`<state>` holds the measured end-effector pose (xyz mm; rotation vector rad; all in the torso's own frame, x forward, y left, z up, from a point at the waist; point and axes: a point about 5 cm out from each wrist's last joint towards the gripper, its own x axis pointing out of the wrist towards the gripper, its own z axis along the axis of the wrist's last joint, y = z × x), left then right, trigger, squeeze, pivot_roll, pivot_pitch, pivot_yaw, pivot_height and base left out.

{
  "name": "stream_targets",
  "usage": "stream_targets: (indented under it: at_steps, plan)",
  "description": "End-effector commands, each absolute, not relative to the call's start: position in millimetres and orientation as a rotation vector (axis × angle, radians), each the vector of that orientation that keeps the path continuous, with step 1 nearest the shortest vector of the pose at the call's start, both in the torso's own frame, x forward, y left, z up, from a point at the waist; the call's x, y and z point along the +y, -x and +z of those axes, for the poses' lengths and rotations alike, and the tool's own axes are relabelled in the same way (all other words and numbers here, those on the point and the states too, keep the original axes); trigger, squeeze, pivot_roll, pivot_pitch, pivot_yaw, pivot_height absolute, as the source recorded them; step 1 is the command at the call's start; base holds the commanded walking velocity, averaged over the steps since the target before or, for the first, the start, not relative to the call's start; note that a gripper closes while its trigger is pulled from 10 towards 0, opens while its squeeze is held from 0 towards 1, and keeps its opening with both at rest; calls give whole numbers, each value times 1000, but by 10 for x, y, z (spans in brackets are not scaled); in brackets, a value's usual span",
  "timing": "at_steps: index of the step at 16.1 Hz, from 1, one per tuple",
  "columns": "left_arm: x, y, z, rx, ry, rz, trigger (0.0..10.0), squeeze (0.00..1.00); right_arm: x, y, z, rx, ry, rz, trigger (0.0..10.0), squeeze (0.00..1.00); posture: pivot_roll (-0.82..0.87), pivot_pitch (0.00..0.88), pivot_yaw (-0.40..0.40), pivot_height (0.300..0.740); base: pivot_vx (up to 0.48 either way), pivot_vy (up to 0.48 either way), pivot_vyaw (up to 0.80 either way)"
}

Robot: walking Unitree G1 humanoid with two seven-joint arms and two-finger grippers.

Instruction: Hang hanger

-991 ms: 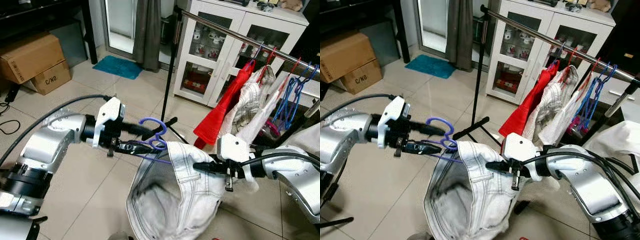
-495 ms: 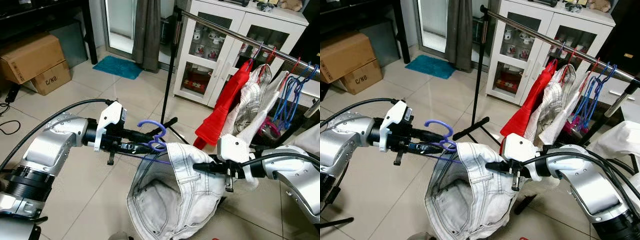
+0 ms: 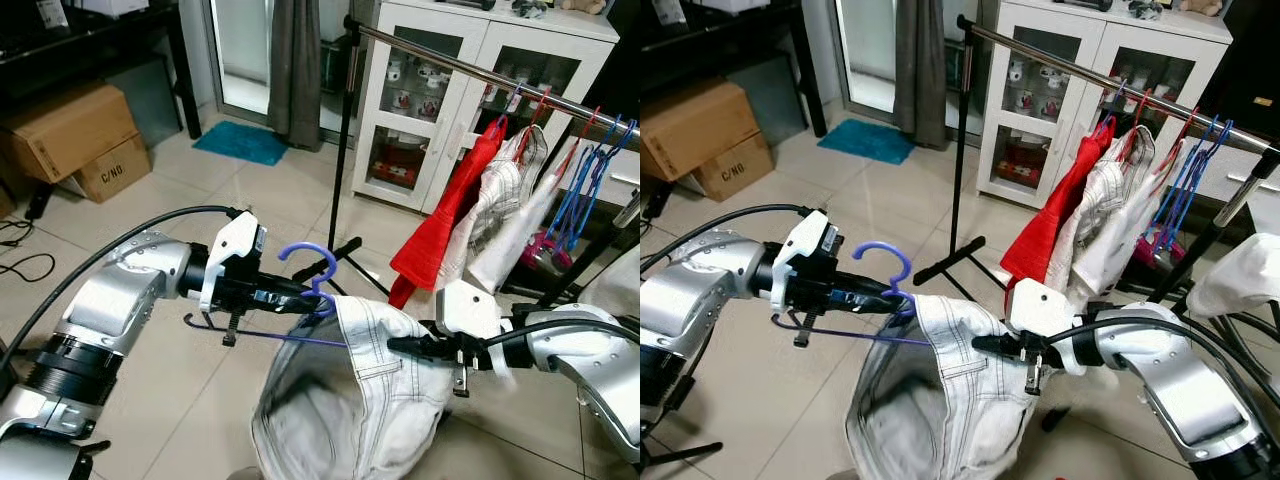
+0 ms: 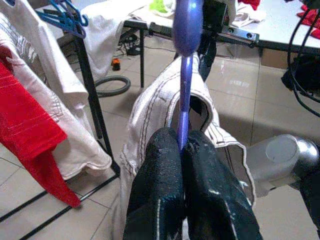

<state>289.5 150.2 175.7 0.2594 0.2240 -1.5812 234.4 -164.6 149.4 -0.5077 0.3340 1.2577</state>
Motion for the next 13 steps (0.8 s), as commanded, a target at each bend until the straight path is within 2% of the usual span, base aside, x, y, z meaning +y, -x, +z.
stream_targets:
  at_steps: [1, 5, 9, 10, 11, 12, 13]
  plan:
    - [1447, -2875, 1773, 180, -248, -1576, 0, 0, -1616, -2337, 1649, 250, 542, 1267, 10000, 0, 16, 0, -16, 740, 0, 0, 0]
    - [1404, -2751, 1609, 160, -213, -1540, 0, 0, -1654, -2398, 1742, 239, 583, 1279, 10000, 0, 15, 0, -51, 740, 0, 0, 0]
    - [1337, -2717, 1632, 27, -180, -1435, 0, 0, -1673, -2474, 1832, 216, 579, 1289, 10000, 0, 25, 0, -77, 740, 0, 0, 0]
    - [1332, -2727, 1654, 6, -195, -1421, 0, 0, -1666, -2488, 1841, 211, 566, 1285, 10000, 522, 26, 0, -79, 740, 0, 0, 0]
    - [1330, -2731, 1662, 1, -197, -1417, 0, 0, -1665, -2492, 1844, 209, 566, 1283, 10000, 588, 26, 0, -79, 740, 0, 0, 0]
    - [1331, -2746, 1680, -12, -197, -1406, 0, 0, -1665, -2500, 1850, 207, 554, 1281, 10000, 1000, 26, 0, -79, 740, 0, 0, 0]
    - [1338, -2762, 1704, -23, -197, -1393, 0, 0, -1669, -2505, 1866, 203, 547, 1280, 10000, 1000, 24, 0, -71, 740, 0, 0, 0]
